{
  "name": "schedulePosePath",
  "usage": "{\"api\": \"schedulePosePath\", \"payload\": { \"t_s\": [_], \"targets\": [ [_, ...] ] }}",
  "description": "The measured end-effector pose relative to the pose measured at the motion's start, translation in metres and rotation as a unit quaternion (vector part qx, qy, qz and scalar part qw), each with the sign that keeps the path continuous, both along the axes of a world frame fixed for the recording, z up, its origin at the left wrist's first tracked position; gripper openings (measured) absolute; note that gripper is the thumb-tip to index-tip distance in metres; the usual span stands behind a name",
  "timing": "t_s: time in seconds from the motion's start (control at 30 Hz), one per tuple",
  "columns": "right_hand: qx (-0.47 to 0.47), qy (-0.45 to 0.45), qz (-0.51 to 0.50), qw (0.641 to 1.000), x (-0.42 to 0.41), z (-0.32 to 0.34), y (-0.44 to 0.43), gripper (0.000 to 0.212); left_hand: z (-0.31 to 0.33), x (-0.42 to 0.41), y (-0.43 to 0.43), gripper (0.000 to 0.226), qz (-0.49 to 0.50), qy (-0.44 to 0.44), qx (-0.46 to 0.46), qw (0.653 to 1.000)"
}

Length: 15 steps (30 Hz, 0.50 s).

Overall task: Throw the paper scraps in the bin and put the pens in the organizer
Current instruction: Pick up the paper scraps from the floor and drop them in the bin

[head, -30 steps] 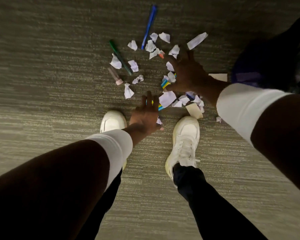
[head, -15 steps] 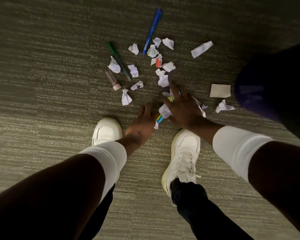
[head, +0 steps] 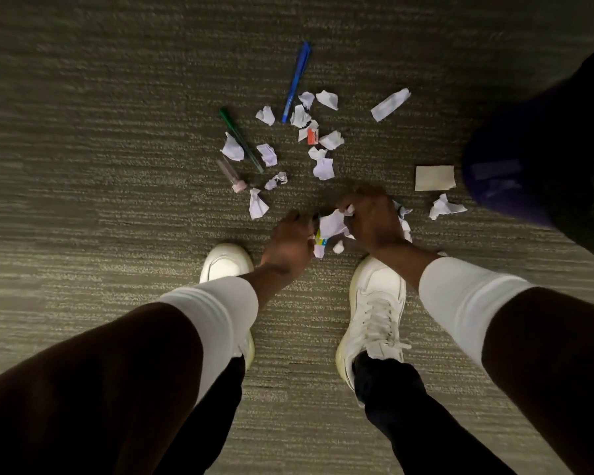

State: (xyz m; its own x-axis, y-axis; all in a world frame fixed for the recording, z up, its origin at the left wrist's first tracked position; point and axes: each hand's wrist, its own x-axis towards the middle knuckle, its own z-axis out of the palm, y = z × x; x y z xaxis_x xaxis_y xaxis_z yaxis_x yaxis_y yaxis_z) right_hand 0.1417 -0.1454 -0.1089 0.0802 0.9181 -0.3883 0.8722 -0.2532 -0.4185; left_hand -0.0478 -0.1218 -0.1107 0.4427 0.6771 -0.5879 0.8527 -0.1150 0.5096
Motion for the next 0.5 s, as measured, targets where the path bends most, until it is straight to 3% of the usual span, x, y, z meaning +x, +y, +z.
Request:
{"api": "schedulePosePath", "payload": {
  "t_s": [0.23, 0.33, 0.5],
  "targets": [
    [0.071, 0.069, -0.186, 0.978, 0.005, 0.073, -0.014, 0.017, 0.062, 0.019, 0.013, 0.012, 0.068, -0.049, 0.034, 0.996],
    [0.103, 0.051, -0.249, 0.962, 0.007, 0.126, -0.02, 0.018, 0.098, 0.042, 0.022, 0.014, 0.097, -0.073, 0.052, 0.991],
    [0.132, 0.053, -0.375, 0.916, 0.031, 0.21, -0.029, 0.017, 0.167, 0.104, 0.038, 0.011, 0.169, -0.156, 0.065, 0.971]
  ]
}}
